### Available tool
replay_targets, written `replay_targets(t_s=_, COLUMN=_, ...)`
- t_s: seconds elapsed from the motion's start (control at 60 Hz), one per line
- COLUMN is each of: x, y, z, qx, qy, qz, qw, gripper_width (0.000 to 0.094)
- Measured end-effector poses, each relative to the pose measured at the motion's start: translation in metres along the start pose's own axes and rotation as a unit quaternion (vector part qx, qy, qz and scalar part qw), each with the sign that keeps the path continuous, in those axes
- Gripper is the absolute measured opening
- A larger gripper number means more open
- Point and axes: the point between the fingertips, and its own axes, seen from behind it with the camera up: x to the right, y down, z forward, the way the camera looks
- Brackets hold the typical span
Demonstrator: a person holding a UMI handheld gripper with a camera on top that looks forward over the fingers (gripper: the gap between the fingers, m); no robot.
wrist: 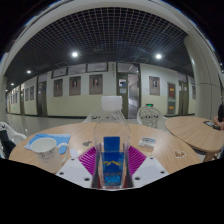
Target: Pour water
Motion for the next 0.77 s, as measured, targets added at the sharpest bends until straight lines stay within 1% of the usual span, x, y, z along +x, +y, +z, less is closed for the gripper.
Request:
replay_targets(t_s=0.083, x=-0.002, y=0.003, z=0.002, qx=-0.015, qy=0.001, qz=-0.003, qw=1.000, gripper_width=0.0515)
replay_targets(t_s=0.133, x=-0.007, y=0.004, z=0.003, qx=-0.029, qy=0.002, qz=-0.007, qw=1.000, gripper_width=0.0691)
replay_targets(t_s=0.183, x=0.006, y=0.002, z=-0.006, qx=-0.029, qy=0.006, qz=-0.013, qw=0.999, gripper_width=0.0868)
replay_targets(t_s=0.2, x=0.006, y=0.001, z=-0.007, qx=-0.027, qy=0.009, qz=-0.015, qw=0.999, gripper_width=0.0865)
replay_targets(t_s=0.217, x=0.006, y=0.000, z=-0.009, qx=-0.027, qy=0.011, qz=-0.017, qw=0.999, gripper_width=0.0843)
replay_targets(t_s=0.283, x=0.004, y=0.000, z=-0.018, qx=-0.037, qy=0.020, qz=-0.026, qw=0.999, gripper_width=0.0843)
replay_targets(t_s=0.3, x=0.007, y=0.012, z=-0.026, qx=-0.040, qy=0.021, qz=-0.029, qw=0.999, gripper_width=0.0844)
replay_targets(t_s=0.317, x=0.004, y=0.013, z=-0.029, qx=-0.043, qy=0.021, qz=-0.032, qw=0.998, gripper_width=0.0842)
replay_targets(t_s=0.383, x=-0.008, y=0.013, z=-0.048, qx=-0.052, qy=0.014, qz=-0.039, qw=0.998, gripper_width=0.0842)
replay_targets(t_s=0.4, x=-0.007, y=0.019, z=-0.058, qx=-0.053, qy=0.012, qz=-0.041, qw=0.998, gripper_width=0.0843)
replay_targets(t_s=0.483, x=-0.027, y=0.013, z=-0.080, qx=-0.052, qy=0.004, qz=-0.036, qw=0.998, gripper_width=0.0843)
replay_targets(t_s=0.517, x=-0.036, y=0.019, z=-0.092, qx=-0.054, qy=-0.001, qz=-0.028, qw=0.998, gripper_width=0.0845)
replay_targets(t_s=0.583, x=-0.065, y=0.019, z=-0.103, qx=-0.064, qy=-0.026, qz=-0.014, qw=0.997, gripper_width=0.0842)
replay_targets(t_s=0.6, x=-0.077, y=0.008, z=-0.097, qx=-0.065, qy=-0.035, qz=-0.009, qw=0.997, gripper_width=0.0843)
replay_targets(t_s=0.617, x=-0.084, y=0.018, z=-0.110, qx=-0.065, qy=-0.042, qz=-0.004, qw=0.997, gripper_width=0.0843)
replay_targets(t_s=0.683, x=-0.116, y=0.015, z=-0.115, qx=-0.070, qy=-0.071, qz=0.011, qw=0.995, gripper_width=0.0848)
replay_targets(t_s=0.7, x=-0.117, y=-0.005, z=-0.107, qx=-0.073, qy=-0.080, qz=0.013, qw=0.994, gripper_width=0.0848)
replay_targets(t_s=0.717, x=-0.125, y=-0.006, z=-0.109, qx=-0.074, qy=-0.087, qz=0.016, qw=0.993, gripper_width=0.0849)
replay_targets(t_s=0.767, x=-0.152, y=0.004, z=-0.118, qx=-0.074, qy=-0.108, qz=0.020, qw=0.991, gripper_width=0.0848)
